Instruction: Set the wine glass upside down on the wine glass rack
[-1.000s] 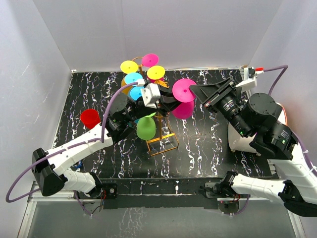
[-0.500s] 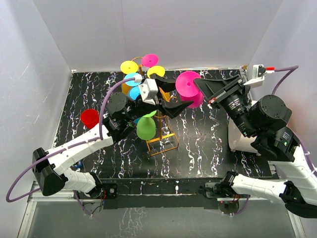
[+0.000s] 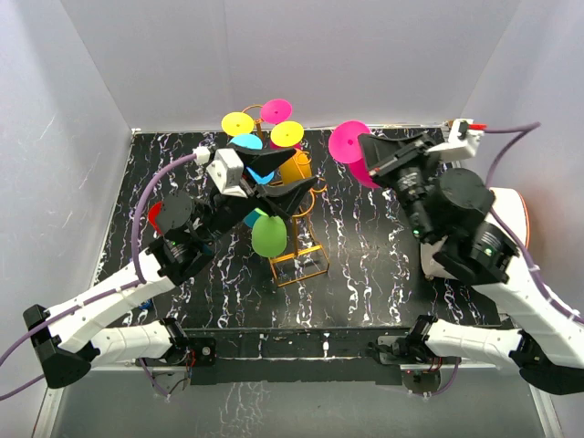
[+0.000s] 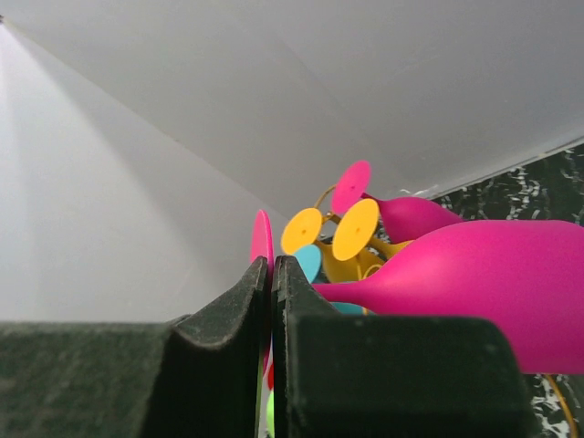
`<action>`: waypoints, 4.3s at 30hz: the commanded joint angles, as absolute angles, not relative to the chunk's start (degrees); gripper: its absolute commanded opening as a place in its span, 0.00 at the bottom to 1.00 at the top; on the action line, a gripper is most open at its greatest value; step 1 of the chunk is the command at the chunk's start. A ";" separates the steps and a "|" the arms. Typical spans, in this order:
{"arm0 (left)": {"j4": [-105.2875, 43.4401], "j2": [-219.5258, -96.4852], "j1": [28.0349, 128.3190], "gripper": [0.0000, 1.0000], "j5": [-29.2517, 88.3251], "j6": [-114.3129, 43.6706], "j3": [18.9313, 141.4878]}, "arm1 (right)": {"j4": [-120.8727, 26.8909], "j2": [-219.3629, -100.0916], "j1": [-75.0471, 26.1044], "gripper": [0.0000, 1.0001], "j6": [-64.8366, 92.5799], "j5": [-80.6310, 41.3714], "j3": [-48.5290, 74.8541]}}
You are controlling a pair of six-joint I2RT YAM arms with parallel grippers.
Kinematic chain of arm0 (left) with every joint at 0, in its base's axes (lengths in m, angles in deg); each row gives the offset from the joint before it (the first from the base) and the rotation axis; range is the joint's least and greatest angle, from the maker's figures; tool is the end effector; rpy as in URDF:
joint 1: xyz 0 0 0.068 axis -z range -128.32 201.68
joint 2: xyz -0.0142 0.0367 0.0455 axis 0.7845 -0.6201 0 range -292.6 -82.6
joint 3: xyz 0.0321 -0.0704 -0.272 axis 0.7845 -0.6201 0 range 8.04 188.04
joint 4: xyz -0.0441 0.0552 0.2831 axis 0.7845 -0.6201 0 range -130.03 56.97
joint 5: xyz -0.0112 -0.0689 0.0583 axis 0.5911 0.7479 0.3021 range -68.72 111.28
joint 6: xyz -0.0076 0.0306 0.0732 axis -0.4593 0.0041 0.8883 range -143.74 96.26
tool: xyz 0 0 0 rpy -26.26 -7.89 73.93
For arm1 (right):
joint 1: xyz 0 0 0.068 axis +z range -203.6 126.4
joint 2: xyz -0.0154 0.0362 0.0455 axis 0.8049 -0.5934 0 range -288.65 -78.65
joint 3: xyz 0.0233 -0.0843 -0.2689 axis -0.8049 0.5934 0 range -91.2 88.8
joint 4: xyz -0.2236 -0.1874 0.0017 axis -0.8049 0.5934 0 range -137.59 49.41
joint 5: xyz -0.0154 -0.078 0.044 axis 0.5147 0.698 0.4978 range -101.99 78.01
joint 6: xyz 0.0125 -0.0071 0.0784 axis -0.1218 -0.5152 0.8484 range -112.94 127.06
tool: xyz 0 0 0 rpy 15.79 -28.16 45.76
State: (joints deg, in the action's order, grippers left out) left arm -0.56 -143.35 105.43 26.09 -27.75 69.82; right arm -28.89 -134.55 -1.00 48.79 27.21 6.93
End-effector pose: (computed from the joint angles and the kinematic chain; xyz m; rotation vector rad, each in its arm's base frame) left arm 0.1613 -0.2298 0.4964 0.5060 0.9000 -0.9630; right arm 0.1653 0.1447 0.5319 0.4365 1.4661 0.8377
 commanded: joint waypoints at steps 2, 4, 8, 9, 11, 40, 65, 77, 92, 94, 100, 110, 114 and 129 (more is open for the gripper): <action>-2.43 -138.42 105.52 0.69 16.84 -26.73 65.40 | -33.80 -139.37 -1.30 0.00 44.82 32.04 5.53; -2.45 -136.97 105.52 0.69 15.08 -26.25 64.25 | -34.89 -140.41 -2.18 0.00 44.53 30.33 5.45; -2.53 -134.72 105.48 0.69 10.01 -25.63 62.53 | -34.46 -142.56 -7.27 0.00 47.54 23.04 4.95; -2.19 -134.19 105.47 0.69 8.62 -25.66 61.80 | -34.22 -142.89 -9.20 0.00 48.90 20.25 5.03; -1.76 -133.20 105.50 0.69 6.41 -25.98 60.62 | -34.32 -143.26 -13.14 0.00 52.00 13.82 5.59; -11.11 -125.97 105.51 0.73 -21.64 -27.90 57.79 | -41.43 -145.68 -25.82 0.00 69.61 -13.41 16.03; -26.62 -122.88 102.89 0.79 -50.09 -36.86 51.41 | -47.85 -149.08 -26.00 0.00 70.49 -20.08 18.32; -44.95 -127.72 88.24 0.82 -35.45 -53.86 55.77 | -45.80 -149.05 -26.00 0.00 70.09 -19.85 18.59; -48.16 -128.36 81.50 0.83 -30.14 -55.56 54.33 | -43.03 -151.31 -26.00 0.13 68.32 -21.35 16.48; -48.68 -128.38 80.74 0.83 -29.82 -55.48 54.52 | -42.84 -151.43 -26.04 0.18 68.24 -21.63 16.49; -51.66 -128.44 77.18 0.84 -26.24 -56.56 56.73 | -41.11 -150.72 -26.00 0.45 66.93 -21.51 15.48; -55.37 -131.27 70.90 0.85 -22.01 -54.89 60.88 | -37.14 -146.73 -26.03 0.64 65.10 -17.00 15.42; -58.01 -133.65 66.96 0.84 -18.54 -52.76 62.52 | -37.12 -143.86 -26.01 0.68 63.94 -14.57 16.20; -63.86 -143.31 46.73 0.59 5.01 -46.99 62.27 | -32.61 -139.66 -26.02 0.60 58.46 -9.47 12.89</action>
State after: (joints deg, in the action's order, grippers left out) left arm -63.22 -141.47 49.28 -4.75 -48.23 62.54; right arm -31.60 -140.53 -25.92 60.27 -10.64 15.17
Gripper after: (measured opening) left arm 0.621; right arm 0.606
